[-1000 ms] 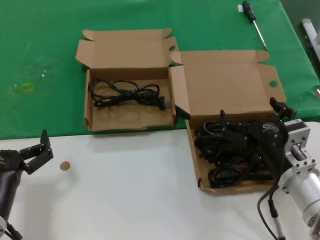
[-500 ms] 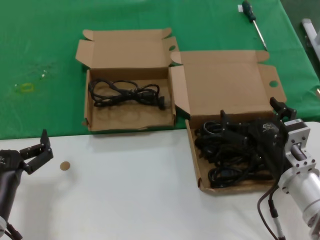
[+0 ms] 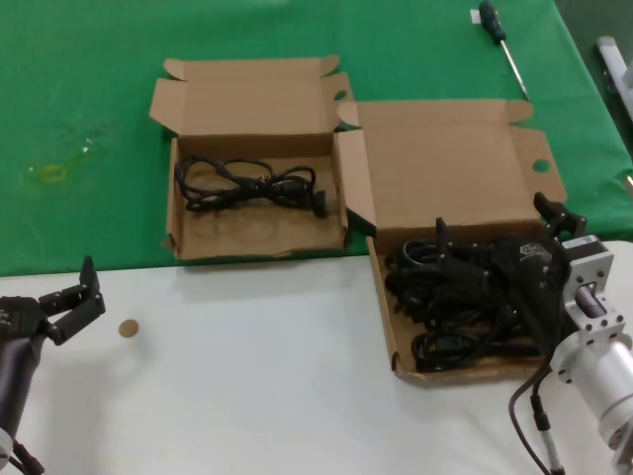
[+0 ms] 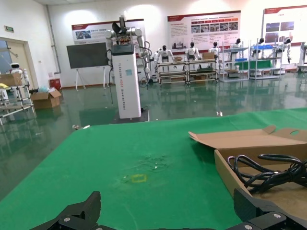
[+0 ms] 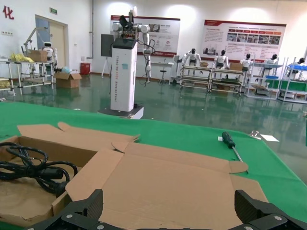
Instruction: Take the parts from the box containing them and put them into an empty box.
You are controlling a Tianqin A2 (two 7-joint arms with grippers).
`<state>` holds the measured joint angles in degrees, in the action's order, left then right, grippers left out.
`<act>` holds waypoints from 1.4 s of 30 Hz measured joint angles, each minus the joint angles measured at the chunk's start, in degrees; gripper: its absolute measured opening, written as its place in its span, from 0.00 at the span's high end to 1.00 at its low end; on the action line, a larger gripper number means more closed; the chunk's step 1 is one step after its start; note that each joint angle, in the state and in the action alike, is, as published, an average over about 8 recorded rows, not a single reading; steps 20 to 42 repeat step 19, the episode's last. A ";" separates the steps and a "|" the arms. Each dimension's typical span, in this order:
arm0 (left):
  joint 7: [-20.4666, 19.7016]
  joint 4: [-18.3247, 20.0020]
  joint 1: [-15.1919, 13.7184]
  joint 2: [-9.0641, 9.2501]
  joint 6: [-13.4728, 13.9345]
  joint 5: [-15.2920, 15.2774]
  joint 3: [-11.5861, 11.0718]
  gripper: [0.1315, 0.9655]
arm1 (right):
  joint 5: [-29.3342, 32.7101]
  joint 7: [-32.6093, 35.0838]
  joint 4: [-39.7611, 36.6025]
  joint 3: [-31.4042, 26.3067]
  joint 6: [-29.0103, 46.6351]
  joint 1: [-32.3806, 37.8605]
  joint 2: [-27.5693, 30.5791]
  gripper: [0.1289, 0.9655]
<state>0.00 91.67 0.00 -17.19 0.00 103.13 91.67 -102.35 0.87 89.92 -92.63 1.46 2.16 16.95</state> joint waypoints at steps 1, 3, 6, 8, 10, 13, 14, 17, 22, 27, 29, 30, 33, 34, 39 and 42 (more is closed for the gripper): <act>0.00 0.00 0.00 0.00 0.00 0.00 0.00 0.00 | 0.00 0.00 0.00 0.00 0.00 0.00 0.00 0.00; 0.00 0.00 0.00 0.00 0.00 0.00 0.00 0.00 | 0.00 0.00 0.00 0.00 0.00 0.00 0.00 0.00; 0.00 0.00 0.00 0.00 0.00 0.00 0.00 0.00 | 0.00 0.00 0.00 0.00 0.00 0.00 0.00 0.00; 0.00 0.00 0.00 0.00 0.00 0.00 0.00 0.00 | 0.00 0.00 0.00 0.00 0.00 0.00 0.00 0.00; 0.00 0.00 0.00 0.00 0.00 0.00 0.00 0.00 | 0.00 0.00 0.00 0.00 0.00 0.00 0.00 0.00; 0.00 0.00 0.00 0.00 0.00 0.00 0.00 0.00 | 0.00 0.00 0.00 0.00 0.00 0.00 0.00 0.00; 0.00 0.00 0.00 0.00 0.00 0.00 0.00 0.00 | 0.00 0.00 0.00 0.00 0.00 0.00 0.00 0.00; 0.00 0.00 0.00 0.00 0.00 0.00 0.00 0.00 | 0.00 0.00 0.00 0.00 0.00 0.00 0.00 0.00; 0.00 0.00 0.00 0.00 0.00 0.00 0.00 0.00 | 0.00 0.00 0.00 0.00 0.00 0.00 0.00 0.00; 0.00 0.00 0.00 0.00 0.00 0.00 0.00 0.00 | 0.00 0.00 0.00 0.00 0.00 0.00 0.00 0.00; 0.00 0.00 0.00 0.00 0.00 0.00 0.00 0.00 | 0.00 0.00 0.00 0.00 0.00 0.00 0.00 0.00; 0.00 0.00 0.00 0.00 0.00 0.00 0.00 0.00 | 0.00 0.00 0.00 0.00 0.00 0.00 0.00 0.00; 0.00 0.00 0.00 0.00 0.00 0.00 0.00 0.00 | 0.00 0.00 0.00 0.00 0.00 0.00 0.00 0.00; 0.00 0.00 0.00 0.00 0.00 0.00 0.00 0.00 | 0.00 0.00 0.00 0.00 0.00 0.00 0.00 0.00; 0.00 0.00 0.00 0.00 0.00 0.00 0.00 0.00 | 0.00 0.00 0.00 0.00 0.00 0.00 0.00 0.00; 0.00 0.00 0.00 0.00 0.00 0.00 0.00 0.00 | 0.00 0.00 0.00 0.00 0.00 0.00 0.00 0.00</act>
